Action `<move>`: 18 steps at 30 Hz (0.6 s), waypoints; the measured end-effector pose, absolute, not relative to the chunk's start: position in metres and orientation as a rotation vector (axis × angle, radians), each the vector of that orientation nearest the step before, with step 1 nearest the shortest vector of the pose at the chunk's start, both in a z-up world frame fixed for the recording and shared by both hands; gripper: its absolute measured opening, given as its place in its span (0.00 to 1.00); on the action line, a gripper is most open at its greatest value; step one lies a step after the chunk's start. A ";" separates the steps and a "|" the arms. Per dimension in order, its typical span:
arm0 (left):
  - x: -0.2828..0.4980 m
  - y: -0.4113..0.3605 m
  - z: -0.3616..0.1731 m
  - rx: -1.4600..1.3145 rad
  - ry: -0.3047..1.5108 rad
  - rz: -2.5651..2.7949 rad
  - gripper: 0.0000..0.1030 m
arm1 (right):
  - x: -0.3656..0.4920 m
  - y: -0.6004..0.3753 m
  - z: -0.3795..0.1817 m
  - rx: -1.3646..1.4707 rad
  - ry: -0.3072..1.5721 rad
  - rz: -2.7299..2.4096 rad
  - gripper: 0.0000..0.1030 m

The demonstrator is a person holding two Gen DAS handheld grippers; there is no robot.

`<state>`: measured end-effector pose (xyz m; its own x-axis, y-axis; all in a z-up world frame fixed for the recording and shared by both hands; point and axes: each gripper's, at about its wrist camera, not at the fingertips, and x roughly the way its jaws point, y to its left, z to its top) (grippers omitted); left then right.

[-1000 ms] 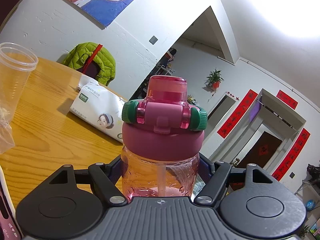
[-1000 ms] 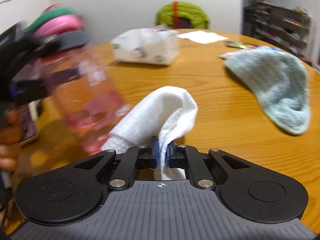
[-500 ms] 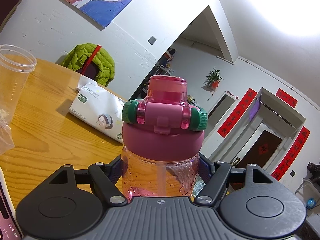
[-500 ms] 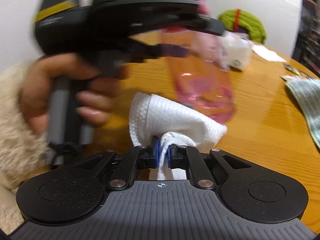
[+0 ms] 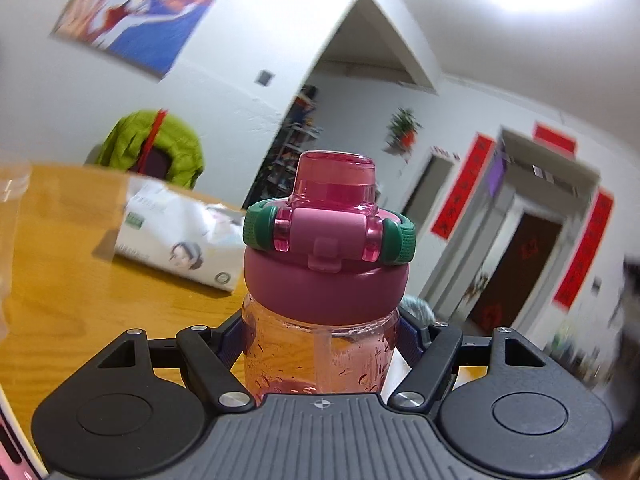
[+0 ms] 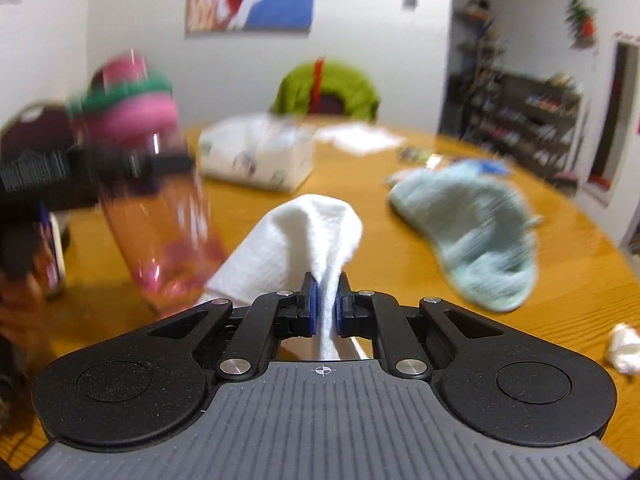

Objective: Clean container
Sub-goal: 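Grasp the pink bottle with the left tool and lift it while the right tool holds the towel, then hold the bottle up with the left tool while the right tool wipes the lid with the towel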

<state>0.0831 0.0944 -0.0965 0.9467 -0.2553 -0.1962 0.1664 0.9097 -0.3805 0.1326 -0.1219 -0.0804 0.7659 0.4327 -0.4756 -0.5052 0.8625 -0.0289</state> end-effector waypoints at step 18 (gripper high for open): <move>0.072 0.030 -0.097 0.042 0.287 -0.235 0.80 | 0.074 -0.210 -0.029 0.038 0.225 0.675 0.11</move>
